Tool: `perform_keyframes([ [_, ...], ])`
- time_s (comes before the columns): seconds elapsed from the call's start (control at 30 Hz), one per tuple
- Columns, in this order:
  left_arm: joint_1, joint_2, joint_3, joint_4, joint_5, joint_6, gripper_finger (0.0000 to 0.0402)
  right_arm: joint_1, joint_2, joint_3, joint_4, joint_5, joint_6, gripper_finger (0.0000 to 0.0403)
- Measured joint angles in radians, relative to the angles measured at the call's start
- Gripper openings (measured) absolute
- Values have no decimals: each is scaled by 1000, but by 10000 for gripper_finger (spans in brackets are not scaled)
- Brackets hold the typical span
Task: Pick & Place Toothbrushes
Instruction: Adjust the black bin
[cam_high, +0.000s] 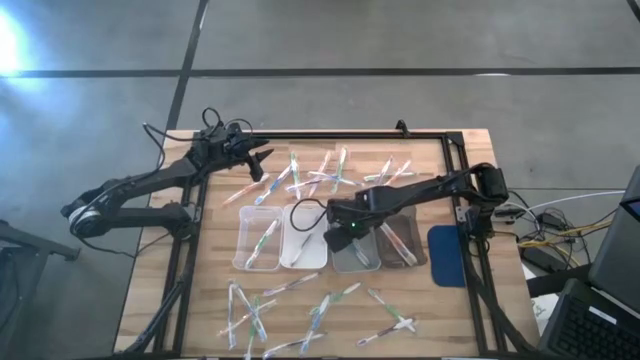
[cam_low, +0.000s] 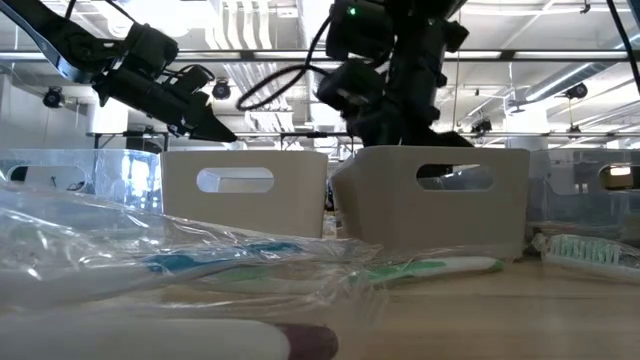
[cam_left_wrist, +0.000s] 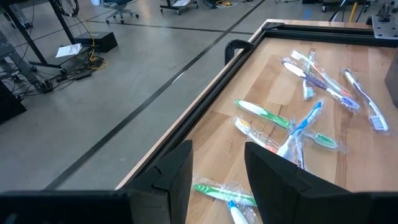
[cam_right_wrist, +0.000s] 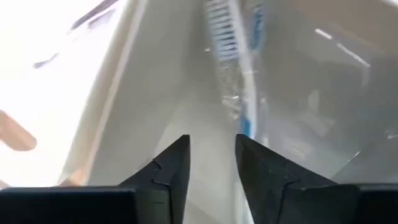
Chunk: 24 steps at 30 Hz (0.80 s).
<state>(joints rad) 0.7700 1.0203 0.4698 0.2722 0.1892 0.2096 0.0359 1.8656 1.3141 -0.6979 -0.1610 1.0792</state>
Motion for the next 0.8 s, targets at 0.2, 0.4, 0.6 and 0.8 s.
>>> perform_keyframes([
  [0.2,0,0,0,-1,0,0,152,7,-25,74,-219,7,-6,147],
  [0.4,0,0,0,-3,0,0,152,49,-75,83,-316,50,22,123],
  [0.6,0,0,0,-6,0,0,152,80,-113,78,-330,61,42,76],
  [0.8,0,0,0,-7,0,0,152,108,-123,73,-454,88,77,23],
])
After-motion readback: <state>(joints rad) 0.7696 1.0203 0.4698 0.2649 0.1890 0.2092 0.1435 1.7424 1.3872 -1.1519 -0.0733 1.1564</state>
